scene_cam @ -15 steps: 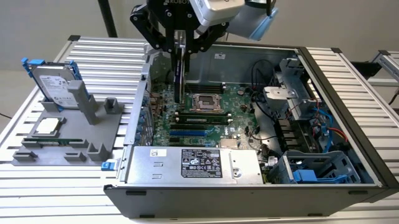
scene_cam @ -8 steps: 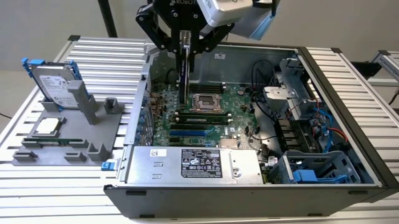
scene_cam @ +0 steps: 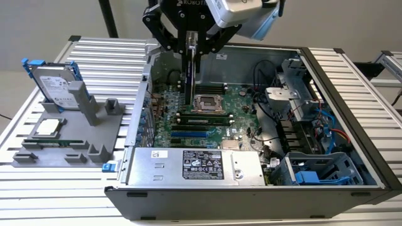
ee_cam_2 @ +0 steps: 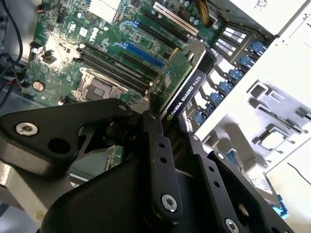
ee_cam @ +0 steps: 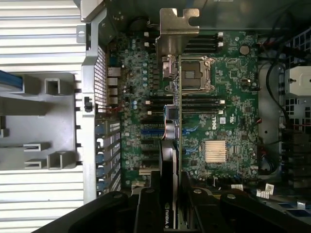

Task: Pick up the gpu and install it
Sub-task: 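Pick up the gpu and move the gpu toward the slot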

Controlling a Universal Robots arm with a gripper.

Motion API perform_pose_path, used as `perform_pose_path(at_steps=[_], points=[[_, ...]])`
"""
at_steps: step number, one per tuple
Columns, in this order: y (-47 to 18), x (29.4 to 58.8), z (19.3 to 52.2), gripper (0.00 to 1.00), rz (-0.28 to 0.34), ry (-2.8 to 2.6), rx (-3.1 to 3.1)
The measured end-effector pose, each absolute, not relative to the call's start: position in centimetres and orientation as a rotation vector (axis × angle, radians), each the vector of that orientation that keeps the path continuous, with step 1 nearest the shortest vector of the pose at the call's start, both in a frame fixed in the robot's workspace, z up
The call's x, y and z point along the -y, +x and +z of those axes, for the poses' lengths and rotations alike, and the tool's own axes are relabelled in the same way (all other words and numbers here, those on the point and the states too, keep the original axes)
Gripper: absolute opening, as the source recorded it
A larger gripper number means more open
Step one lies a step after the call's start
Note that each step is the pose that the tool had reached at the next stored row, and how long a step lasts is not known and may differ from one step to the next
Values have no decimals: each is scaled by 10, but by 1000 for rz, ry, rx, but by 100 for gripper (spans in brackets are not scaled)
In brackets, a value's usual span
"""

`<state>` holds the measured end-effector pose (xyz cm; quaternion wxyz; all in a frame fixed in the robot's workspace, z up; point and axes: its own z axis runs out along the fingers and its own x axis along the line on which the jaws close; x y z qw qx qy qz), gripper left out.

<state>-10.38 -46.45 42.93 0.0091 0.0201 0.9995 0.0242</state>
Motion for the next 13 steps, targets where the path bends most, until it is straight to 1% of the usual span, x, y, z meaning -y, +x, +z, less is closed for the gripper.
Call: perform_pose_path(at_steps=[13], points=[[-93,465,429,0,76,63,-3122]])
